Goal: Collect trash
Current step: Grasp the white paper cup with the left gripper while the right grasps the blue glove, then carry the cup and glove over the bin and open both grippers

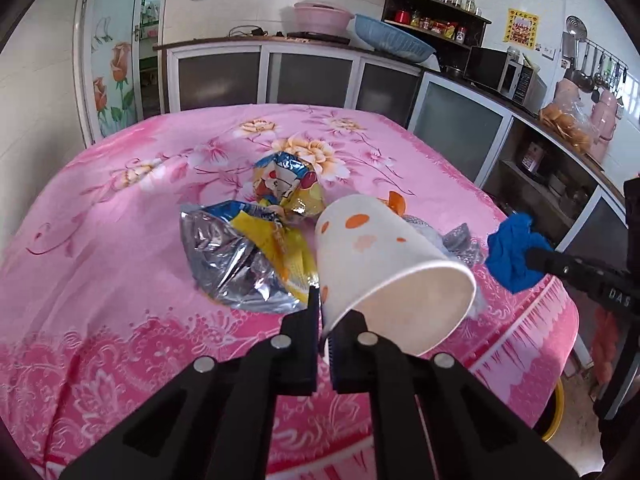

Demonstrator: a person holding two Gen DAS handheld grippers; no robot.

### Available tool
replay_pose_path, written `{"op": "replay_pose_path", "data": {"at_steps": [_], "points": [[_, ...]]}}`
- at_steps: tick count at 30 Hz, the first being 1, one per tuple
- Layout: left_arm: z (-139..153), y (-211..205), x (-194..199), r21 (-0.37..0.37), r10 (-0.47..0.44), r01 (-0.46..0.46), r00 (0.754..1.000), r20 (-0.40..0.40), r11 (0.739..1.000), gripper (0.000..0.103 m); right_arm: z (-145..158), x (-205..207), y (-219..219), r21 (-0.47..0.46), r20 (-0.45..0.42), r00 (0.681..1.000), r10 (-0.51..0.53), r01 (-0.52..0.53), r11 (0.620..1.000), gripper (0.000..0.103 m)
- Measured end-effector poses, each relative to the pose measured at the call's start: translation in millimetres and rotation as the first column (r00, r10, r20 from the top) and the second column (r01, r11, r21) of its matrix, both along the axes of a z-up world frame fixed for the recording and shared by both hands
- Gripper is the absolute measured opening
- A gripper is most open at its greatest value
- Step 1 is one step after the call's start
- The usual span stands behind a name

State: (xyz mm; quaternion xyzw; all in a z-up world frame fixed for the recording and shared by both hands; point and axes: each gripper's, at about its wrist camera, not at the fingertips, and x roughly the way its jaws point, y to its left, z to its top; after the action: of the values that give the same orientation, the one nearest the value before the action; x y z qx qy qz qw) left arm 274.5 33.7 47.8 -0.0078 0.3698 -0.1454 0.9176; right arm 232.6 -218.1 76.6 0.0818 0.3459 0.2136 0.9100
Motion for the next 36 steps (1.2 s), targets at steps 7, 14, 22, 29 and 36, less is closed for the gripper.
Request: {"op": "replay_pose_path", "data": {"at_steps": [7, 14, 22, 29, 36], "points": [[18, 4, -33, 0.006, -0.010, 0.010, 0.999, 0.041, 1.000, 0.003, 17, -23, -7, -0.005, 0.045, 0.999, -0.007, 0.007, 1.000, 0.003], [37, -19, -58, -0.004, -0.082, 0.083, 0.993, 0.084, 0.997, 0.003, 33, -64, -36, -0.011, 0.091, 0.994, -0.052, 0.053, 0.999, 0.003], [42, -97, -76, -0.007, -0.266, 0.268, 0.959, 0.102, 0.963, 0.003, 46, -133, -111, -0.013, 0.126, 0.965, -0.231, 0.234, 0.972, 0.003], [33, -202, -96, -0.011, -0.478, 0.481, 0.873, 0.095, 0.877, 0.003, 36, -198, -187, -0.034, 0.107, 0.902, -0.418, 0.423, 0.905, 0.003], [8, -310, -125, 0.011, -0.661, 0.661, 0.749, 0.056, 0.750, 0.003, 4, -251, -251, -0.070, 0.050, 0.823, -0.566, 0.568, 0.820, 0.003]]}}
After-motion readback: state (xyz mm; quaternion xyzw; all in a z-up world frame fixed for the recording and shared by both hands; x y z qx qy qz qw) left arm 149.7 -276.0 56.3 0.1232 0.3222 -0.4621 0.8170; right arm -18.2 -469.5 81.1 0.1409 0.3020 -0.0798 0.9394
